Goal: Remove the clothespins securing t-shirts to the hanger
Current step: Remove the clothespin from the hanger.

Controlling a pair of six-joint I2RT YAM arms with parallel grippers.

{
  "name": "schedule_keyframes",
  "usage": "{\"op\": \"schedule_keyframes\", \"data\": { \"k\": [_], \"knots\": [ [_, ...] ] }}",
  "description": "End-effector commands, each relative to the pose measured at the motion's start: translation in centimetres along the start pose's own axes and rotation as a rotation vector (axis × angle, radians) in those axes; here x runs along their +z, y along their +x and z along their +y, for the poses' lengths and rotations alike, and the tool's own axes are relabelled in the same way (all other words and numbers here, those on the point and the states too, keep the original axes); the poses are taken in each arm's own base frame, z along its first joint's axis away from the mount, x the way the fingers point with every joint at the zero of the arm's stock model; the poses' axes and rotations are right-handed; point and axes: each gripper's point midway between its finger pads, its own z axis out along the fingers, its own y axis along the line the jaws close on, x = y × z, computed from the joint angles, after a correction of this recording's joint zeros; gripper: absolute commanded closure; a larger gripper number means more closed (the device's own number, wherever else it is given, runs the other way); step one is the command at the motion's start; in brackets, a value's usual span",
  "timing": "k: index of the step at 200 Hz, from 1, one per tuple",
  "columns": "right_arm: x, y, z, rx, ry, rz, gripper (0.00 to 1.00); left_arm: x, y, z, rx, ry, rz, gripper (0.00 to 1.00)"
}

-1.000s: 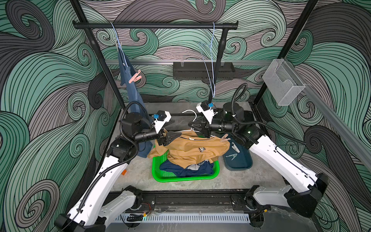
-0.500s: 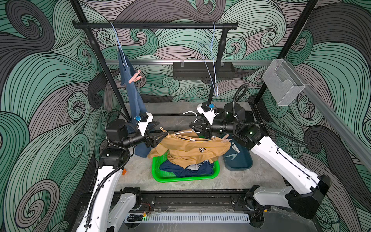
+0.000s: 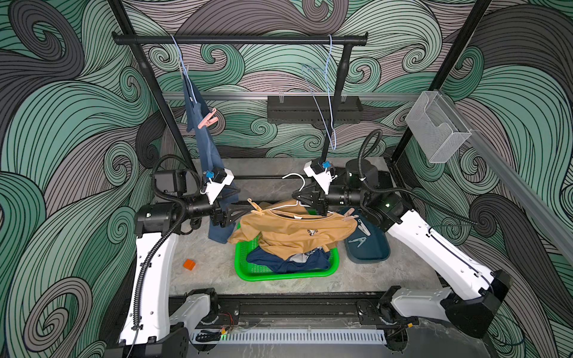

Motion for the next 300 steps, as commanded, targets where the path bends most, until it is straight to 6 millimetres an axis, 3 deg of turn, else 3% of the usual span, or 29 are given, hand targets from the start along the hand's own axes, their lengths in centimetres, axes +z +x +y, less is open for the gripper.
{"op": "schedule_keyframes", "data": {
  "k": [1, 24, 38, 67, 146, 226, 300],
  "knots": [
    [-0.6, -1.3, 0.7, -0.033, -0.022, -0.029, 1.00, -0.1, 1.8, -2.1, 0.052, 0.058, 0.089, 0.21],
    [-0.5, -1.3, 0.7, -0.031, -0.029, -0.030, 1.00, 0.8, 3.4, -1.6, 0.130, 0.045, 0.136, 0.22],
    [-0.5, -1.4, 0.8, -0.031, -0.030, -0.031, 1.00, 1.1, 4.2, -2.4, 0.249, 0.087, 0.127, 0.27],
    [-0.8, -1.6, 1.1, -0.037, -0.039, -0.035, 1.00, 1.7, 3.7, -1.4, 0.275, 0.044, 0.068, 0.26],
    [-1.4, -1.8, 1.7, -0.056, -0.045, -0.039, 1.00, 2.6, 4.1, -0.6, 0.219, 0.139, 0.106, 0.28],
    [-1.3, -2.1, 1.7, -0.058, -0.046, -0.040, 1.00, 3.1, 3.6, -1.6, 0.196, 0.206, 0.067, 0.28],
    [-1.3, -2.2, 1.9, -0.057, -0.058, -0.039, 1.00, 3.6, 3.7, -2.1, 0.189, 0.242, 0.056, 0.38]
  ]
}}
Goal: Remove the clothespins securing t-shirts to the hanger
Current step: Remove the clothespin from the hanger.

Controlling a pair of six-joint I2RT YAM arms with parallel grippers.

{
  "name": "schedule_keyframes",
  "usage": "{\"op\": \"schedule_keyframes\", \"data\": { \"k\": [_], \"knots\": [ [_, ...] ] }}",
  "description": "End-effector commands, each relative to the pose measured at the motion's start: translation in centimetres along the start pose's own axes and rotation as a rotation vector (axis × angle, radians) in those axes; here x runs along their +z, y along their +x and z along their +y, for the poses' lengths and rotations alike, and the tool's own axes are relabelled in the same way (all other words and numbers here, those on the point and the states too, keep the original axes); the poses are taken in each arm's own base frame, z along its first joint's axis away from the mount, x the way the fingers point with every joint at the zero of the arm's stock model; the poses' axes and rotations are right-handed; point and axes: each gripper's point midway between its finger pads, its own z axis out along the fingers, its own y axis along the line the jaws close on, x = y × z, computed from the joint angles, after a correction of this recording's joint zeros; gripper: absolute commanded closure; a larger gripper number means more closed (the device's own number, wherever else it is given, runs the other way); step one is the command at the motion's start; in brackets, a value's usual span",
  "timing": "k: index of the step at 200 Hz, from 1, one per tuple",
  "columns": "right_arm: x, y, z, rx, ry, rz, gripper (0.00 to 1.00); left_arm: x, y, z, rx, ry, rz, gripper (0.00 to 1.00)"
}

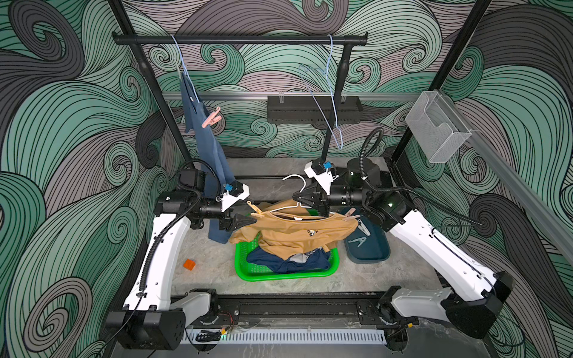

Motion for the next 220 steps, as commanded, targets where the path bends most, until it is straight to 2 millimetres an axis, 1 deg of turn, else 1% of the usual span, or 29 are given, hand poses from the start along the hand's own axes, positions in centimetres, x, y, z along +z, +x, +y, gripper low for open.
{"op": "schedule_keyframes", "data": {
  "k": [1, 30, 39, 53, 64, 90, 124, 160, 162, 169, 220],
  "knots": [
    [-0.8, -1.8, 0.9, -0.040, -0.021, -0.044, 1.00, 0.1, -0.5, -0.8, -0.011, 0.035, -0.023, 0.38],
    [-0.7, -1.7, 0.9, -0.036, -0.024, -0.040, 1.00, 0.2, -0.5, -0.8, -0.012, 0.039, -0.026, 0.46],
    [-0.7, -1.6, 0.8, -0.036, -0.023, -0.038, 1.00, 0.2, -0.5, -0.8, -0.011, 0.039, -0.026, 0.52],
    [-0.7, -1.6, 0.9, -0.037, -0.023, -0.038, 1.00, 0.2, -0.4, -0.7, -0.014, 0.038, -0.023, 0.57],
    [-0.7, -1.6, 0.9, -0.038, -0.023, -0.036, 1.00, 0.2, -0.4, -0.8, -0.012, 0.036, -0.022, 0.64],
    [-0.7, -1.6, 0.9, -0.040, -0.020, -0.035, 1.00, 0.1, -0.5, -0.6, -0.011, 0.027, -0.023, 0.73],
    [-0.8, -1.5, 0.9, -0.042, -0.022, -0.035, 1.00, 0.1, -0.5, -0.5, -0.010, 0.016, -0.014, 0.76],
    [-0.8, -1.5, 0.8, -0.052, -0.017, -0.035, 1.00, -0.1, -0.3, 0.1, 0.003, -0.017, 0.013, 0.80],
    [-0.8, -1.1, 0.9, -0.041, -0.018, -0.020, 1.00, -0.1, -0.3, 0.2, 0.006, -0.021, 0.016, 0.80],
    [-0.8, -0.9, 0.8, -0.038, -0.017, -0.011, 1.00, -0.1, -0.3, 0.3, 0.012, -0.030, 0.024, 0.81],
    [-0.7, -0.1, 0.6, -0.034, -0.008, 0.007, 1.00, -0.8, -1.2, 0.8, 0.049, -0.082, 0.028, 0.82]
  ]
}}
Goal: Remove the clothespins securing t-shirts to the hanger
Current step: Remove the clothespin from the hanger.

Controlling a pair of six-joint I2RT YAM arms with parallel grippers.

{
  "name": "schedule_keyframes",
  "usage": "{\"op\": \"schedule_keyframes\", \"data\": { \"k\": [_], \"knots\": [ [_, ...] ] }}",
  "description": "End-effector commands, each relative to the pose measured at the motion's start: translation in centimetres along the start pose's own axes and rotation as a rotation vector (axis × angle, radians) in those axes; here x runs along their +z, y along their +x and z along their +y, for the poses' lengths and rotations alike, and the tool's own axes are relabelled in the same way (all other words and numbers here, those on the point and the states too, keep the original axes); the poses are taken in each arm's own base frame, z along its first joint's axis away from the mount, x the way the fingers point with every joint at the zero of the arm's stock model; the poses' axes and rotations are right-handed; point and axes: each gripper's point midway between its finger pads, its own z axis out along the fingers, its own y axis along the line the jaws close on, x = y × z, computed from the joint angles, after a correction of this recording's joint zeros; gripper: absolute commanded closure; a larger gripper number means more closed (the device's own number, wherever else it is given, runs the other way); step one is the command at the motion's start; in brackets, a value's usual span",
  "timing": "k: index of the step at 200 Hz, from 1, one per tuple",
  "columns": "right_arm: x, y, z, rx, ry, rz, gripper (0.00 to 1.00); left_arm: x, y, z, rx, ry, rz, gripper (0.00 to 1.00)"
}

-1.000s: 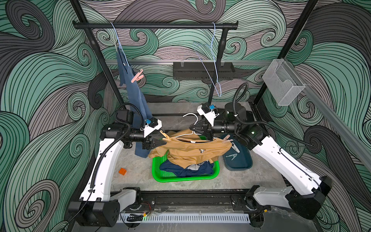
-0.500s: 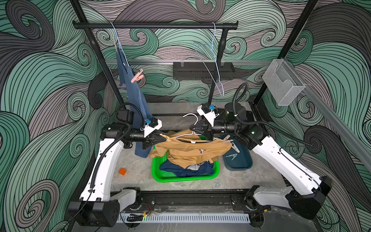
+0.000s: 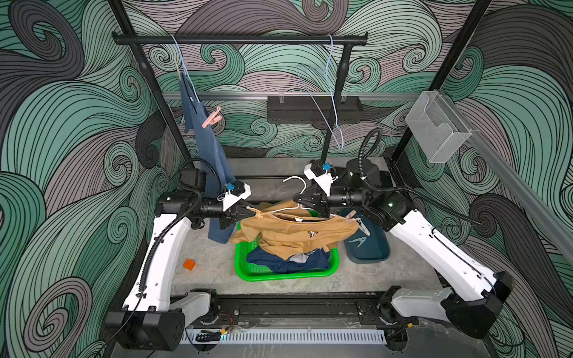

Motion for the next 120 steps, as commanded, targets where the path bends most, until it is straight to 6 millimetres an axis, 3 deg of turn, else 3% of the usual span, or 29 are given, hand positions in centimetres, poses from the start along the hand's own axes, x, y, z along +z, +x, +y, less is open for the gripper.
{"op": "schedule_keyframes", "data": {
  "k": [1, 120],
  "knots": [
    [-0.7, -0.7, 0.5, -0.027, -0.002, -0.016, 1.00, -0.9, -1.6, 0.2, 0.049, -0.045, -0.013, 0.82],
    [1.4, 2.2, -1.1, 0.026, -0.003, 0.045, 1.00, -2.7, -3.2, 0.0, 0.107, -0.134, -0.014, 0.83]
  ]
}}
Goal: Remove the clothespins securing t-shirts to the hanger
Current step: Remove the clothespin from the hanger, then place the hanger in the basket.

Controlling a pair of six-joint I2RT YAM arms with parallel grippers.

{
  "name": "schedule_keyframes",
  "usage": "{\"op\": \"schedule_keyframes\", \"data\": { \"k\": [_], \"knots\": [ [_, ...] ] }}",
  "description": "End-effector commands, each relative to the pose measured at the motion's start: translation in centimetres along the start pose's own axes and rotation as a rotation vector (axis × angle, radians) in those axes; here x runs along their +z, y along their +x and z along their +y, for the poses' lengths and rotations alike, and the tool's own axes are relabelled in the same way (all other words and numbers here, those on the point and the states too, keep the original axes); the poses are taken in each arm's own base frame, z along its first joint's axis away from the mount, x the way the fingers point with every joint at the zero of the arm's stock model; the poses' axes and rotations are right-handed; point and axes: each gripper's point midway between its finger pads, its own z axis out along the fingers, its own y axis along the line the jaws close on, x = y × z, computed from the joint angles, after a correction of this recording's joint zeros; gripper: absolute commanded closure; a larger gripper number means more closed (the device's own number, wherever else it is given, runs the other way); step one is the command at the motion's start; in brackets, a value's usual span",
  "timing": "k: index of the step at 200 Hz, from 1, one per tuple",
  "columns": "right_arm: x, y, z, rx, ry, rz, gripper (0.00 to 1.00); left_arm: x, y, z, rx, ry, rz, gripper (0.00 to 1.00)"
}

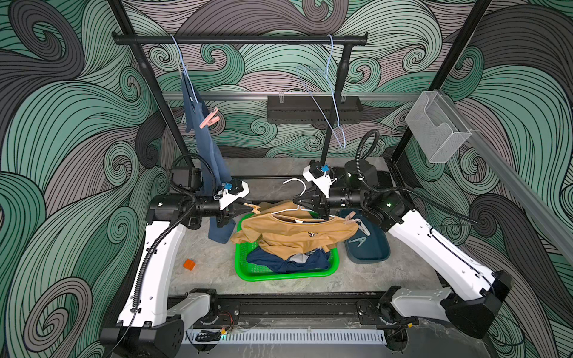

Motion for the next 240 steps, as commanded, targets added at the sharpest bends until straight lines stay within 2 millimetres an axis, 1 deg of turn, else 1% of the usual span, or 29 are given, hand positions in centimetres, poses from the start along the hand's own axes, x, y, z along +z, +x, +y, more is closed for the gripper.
{"op": "schedule_keyframes", "data": {
  "k": [1, 29, 54, 57, 79, 82, 96, 114, 135, 161, 169, 174, 178, 186, 188, 203, 214, 226, 240],
  "knots": [
    [0.9, 1.0, -0.7, 0.023, -0.005, 0.016, 1.00, -1.0, -1.4, -0.1, 0.031, -0.035, -0.028, 0.83],
    [2.6, 2.3, -1.3, 0.072, -0.028, 0.055, 1.00, -1.0, -1.8, -0.1, 0.039, -0.056, -0.070, 0.82],
    [4.6, 4.3, -1.7, 0.135, -0.044, 0.111, 1.00, -0.9, -2.4, -0.2, 0.036, -0.053, -0.119, 0.80],
    [4.9, 4.1, -1.8, 0.128, -0.044, 0.098, 1.00, -0.9, -2.4, -0.3, 0.035, -0.053, -0.123, 0.80],
    [6.9, 6.3, -2.8, 0.192, -0.042, 0.147, 1.00, -0.9, -2.5, -0.3, 0.033, -0.055, -0.134, 0.79],
    [7.0, 6.4, -2.9, 0.194, -0.041, 0.149, 1.00, -0.9, -2.5, -0.4, 0.033, -0.055, -0.136, 0.79],
    [8.0, 7.9, -3.7, 0.234, -0.031, 0.186, 1.00, -0.8, -2.5, -0.5, 0.030, -0.050, -0.144, 0.78],
    [8.9, 9.1, -4.5, 0.263, -0.016, 0.217, 1.00, -0.8, -2.6, -0.7, 0.027, -0.039, -0.159, 0.78],
    [9.6, 10.7, -5.5, 0.292, 0.010, 0.258, 0.97, -0.6, -2.6, -0.7, 0.022, -0.034, -0.174, 0.78],
    [10.2, 11.9, -6.6, 0.321, 0.026, 0.289, 0.95, -0.5, -2.9, -0.9, 0.016, -0.017, -0.207, 0.76],
    [10.4, 12.2, -7.0, 0.330, 0.033, 0.296, 0.91, -0.5, -2.9, -1.0, 0.013, -0.012, -0.216, 0.76],
    [10.4, 12.3, -7.2, 0.334, 0.037, 0.297, 0.86, -0.4, -2.9, -1.0, 0.011, -0.008, -0.221, 0.76],
    [10.3, 12.8, -7.2, 0.351, 0.039, 0.318, 0.82, -0.4, -2.8, -1.1, 0.008, -0.006, -0.223, 0.76],
    [10.1, 12.9, -7.4, 0.359, 0.048, 0.319, 0.73, -0.3, -2.8, -1.2, 0.005, -0.001, -0.228, 0.76],
    [10.1, 13.0, -7.3, 0.360, 0.047, 0.320, 0.72, -0.3, -2.8, -1.2, 0.004, 0.000, -0.229, 0.76],
    [9.7, 12.7, -7.4, 0.360, 0.058, 0.312, 0.64, -0.1, -2.6, -1.3, 0.001, 0.009, -0.233, 0.75],
    [9.3, 12.4, -7.4, 0.357, 0.068, 0.302, 0.54, 0.1, -2.5, -1.4, -0.003, 0.014, -0.236, 0.75],
    [8.6, 12.0, -7.4, 0.347, 0.082, 0.284, 0.47, 0.2, -2.5, -1.4, -0.005, 0.017, -0.245, 0.75],
    [7.6, 11.9, -7.4, 0.342, 0.109, 0.275, 0.38, 0.5, -2.6, -1.3, -0.008, 0.021, -0.262, 0.75]
  ]
}}
